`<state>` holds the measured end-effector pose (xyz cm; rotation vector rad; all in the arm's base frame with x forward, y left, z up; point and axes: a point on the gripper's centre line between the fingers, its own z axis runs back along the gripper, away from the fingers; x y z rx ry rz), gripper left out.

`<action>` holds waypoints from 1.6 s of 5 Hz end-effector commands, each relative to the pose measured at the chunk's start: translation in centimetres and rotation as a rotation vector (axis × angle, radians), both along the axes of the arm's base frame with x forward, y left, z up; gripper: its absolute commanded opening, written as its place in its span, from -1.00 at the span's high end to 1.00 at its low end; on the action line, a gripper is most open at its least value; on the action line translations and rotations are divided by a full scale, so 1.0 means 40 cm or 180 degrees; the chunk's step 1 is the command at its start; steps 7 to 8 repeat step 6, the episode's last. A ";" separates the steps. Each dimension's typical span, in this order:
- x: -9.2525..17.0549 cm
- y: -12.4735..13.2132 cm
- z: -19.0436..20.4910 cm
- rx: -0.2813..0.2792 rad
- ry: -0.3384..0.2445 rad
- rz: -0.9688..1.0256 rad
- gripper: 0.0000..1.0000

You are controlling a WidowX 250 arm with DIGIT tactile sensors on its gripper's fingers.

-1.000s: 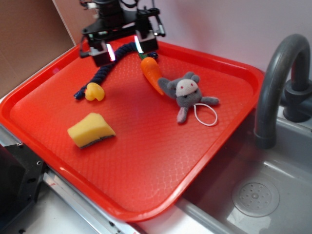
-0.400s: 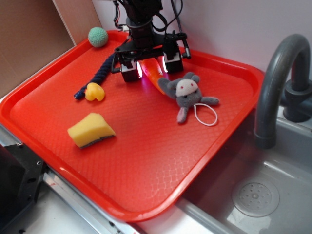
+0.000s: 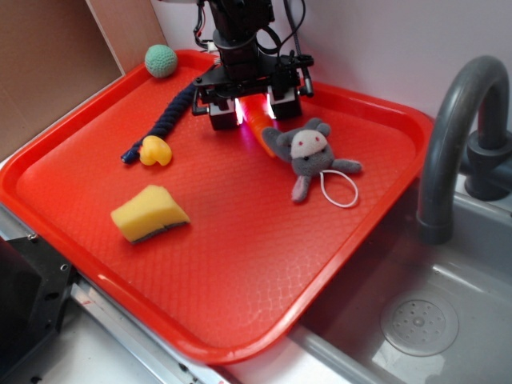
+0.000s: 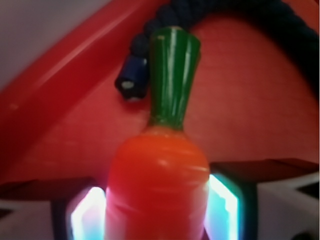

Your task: Grab the carrot.

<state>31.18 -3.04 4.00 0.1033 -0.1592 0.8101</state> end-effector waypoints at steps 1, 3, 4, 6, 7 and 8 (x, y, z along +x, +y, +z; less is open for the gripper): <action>-0.077 0.032 0.213 -0.0281 -0.0015 -0.0872 1.00; -0.133 -0.025 0.332 -0.0625 0.0362 -0.2425 1.00; -0.186 -0.041 0.385 -0.0393 0.0259 -0.3122 1.00; -0.245 -0.061 0.409 -0.0306 -0.0107 -0.2957 1.00; -0.245 -0.061 0.409 -0.0306 -0.0107 -0.2957 1.00; -0.245 -0.061 0.409 -0.0306 -0.0107 -0.2957 1.00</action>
